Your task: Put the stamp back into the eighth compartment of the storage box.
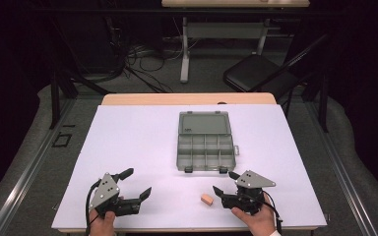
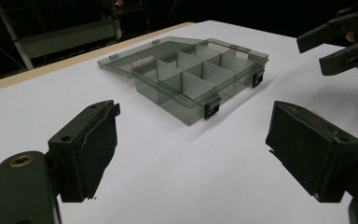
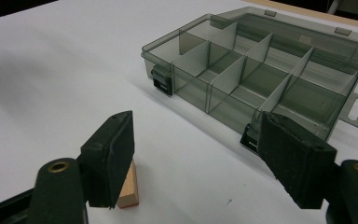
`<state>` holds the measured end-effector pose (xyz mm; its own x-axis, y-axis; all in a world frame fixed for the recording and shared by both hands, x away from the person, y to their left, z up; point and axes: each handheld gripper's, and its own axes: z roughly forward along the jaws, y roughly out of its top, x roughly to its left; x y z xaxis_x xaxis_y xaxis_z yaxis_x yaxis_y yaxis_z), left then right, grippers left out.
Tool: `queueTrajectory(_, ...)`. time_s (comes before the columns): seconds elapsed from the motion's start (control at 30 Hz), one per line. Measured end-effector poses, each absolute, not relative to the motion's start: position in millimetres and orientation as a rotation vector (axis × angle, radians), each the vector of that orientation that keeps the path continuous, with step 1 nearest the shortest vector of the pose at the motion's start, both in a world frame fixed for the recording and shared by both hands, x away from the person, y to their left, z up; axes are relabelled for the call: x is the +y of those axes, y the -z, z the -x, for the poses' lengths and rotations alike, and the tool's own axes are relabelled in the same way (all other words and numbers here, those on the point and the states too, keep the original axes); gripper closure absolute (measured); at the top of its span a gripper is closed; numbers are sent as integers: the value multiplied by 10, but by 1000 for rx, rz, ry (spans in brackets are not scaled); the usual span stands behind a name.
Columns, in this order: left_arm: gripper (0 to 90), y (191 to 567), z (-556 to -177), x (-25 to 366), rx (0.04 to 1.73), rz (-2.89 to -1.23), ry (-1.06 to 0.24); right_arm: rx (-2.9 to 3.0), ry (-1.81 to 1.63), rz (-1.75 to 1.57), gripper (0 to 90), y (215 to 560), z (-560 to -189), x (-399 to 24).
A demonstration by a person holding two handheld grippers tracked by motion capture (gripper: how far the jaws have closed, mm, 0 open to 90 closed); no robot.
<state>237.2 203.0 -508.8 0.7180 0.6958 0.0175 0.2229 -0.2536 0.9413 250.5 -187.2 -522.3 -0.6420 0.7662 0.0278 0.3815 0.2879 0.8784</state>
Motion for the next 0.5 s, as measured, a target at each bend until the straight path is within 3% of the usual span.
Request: queueTrajectory(0.5, 161, 5091, -2372, 2023, 719, -1816, -529, 2205, -1276, -1000, 324, 5260, -2498, -1826)
